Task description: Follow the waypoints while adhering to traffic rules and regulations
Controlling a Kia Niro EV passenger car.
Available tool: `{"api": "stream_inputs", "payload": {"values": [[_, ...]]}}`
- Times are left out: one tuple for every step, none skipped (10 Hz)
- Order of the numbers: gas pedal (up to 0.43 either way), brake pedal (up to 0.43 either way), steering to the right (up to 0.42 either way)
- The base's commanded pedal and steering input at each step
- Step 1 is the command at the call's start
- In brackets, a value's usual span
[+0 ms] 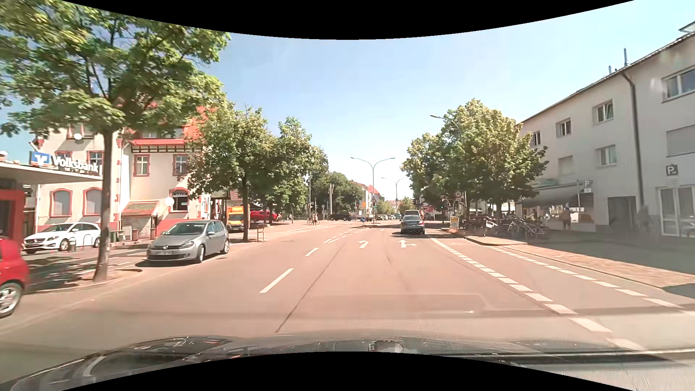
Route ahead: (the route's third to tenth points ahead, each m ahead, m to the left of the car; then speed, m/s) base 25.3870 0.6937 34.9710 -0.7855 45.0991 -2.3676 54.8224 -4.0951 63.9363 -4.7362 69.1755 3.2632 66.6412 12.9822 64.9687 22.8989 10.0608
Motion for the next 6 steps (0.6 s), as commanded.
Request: {"api": "stream_inputs", "payload": {"values": [[0.047,0.0,0.005],[0.047,0.0,0.007],[0.047,0.0,0.006],[0.047,0.0,0.007],[0.047,0.0,0.007],[0.028,0.0,0.007]]}}
